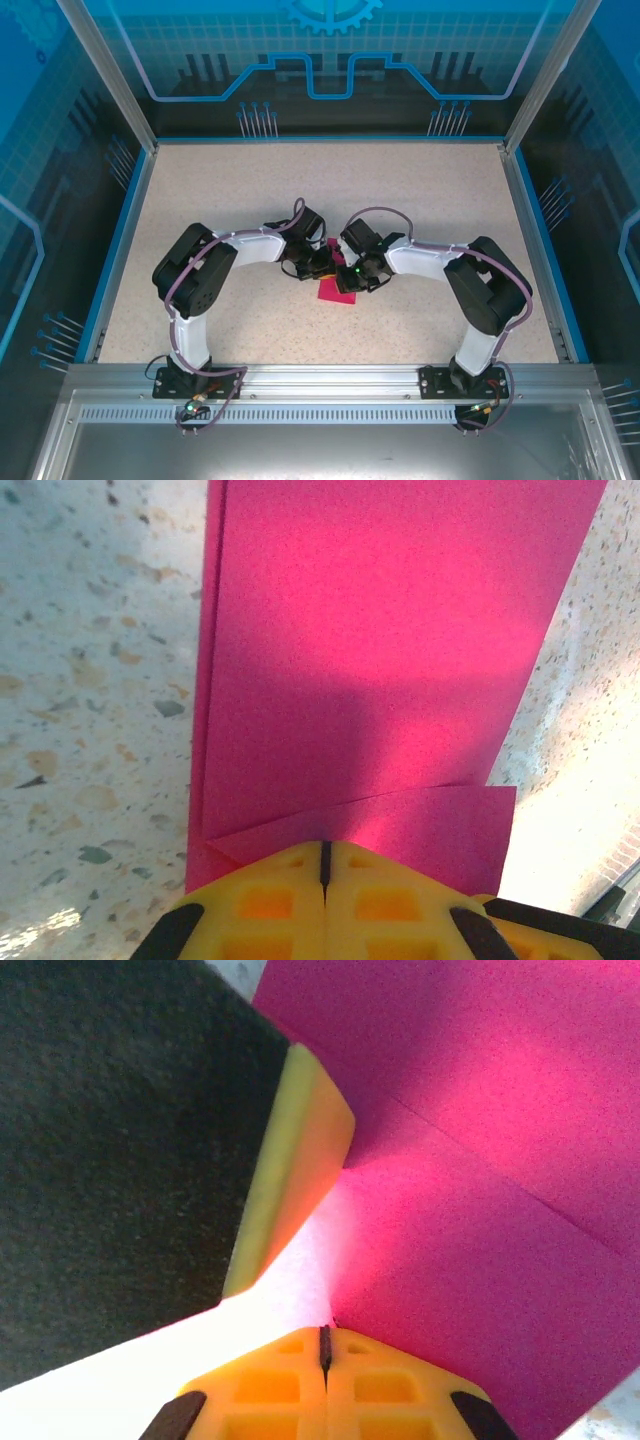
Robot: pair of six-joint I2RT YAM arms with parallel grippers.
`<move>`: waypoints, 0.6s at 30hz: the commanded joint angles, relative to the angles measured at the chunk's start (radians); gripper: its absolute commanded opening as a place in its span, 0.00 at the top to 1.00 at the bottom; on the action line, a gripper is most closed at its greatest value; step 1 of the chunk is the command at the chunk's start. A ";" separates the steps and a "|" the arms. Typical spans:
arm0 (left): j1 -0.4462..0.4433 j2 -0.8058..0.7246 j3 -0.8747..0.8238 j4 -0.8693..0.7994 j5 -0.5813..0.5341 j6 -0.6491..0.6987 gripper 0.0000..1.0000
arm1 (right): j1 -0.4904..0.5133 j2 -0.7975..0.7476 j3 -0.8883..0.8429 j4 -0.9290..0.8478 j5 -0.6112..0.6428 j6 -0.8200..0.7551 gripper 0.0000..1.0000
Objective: Fold a paper plane with a square sheet of paper (pick it up from the middle)
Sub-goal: Fold the triangle a second time at the center of the table.
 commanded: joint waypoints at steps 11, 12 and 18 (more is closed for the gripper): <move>-0.002 0.060 -0.018 -0.143 -0.134 -0.026 0.99 | -0.001 0.000 -0.052 -0.062 0.016 -0.030 1.00; -0.002 0.061 -0.019 -0.144 -0.134 -0.026 0.99 | -0.003 -0.006 -0.058 -0.059 0.012 -0.032 1.00; -0.001 0.063 -0.023 -0.146 -0.139 -0.029 0.99 | -0.003 -0.041 -0.084 -0.056 -0.011 -0.036 1.00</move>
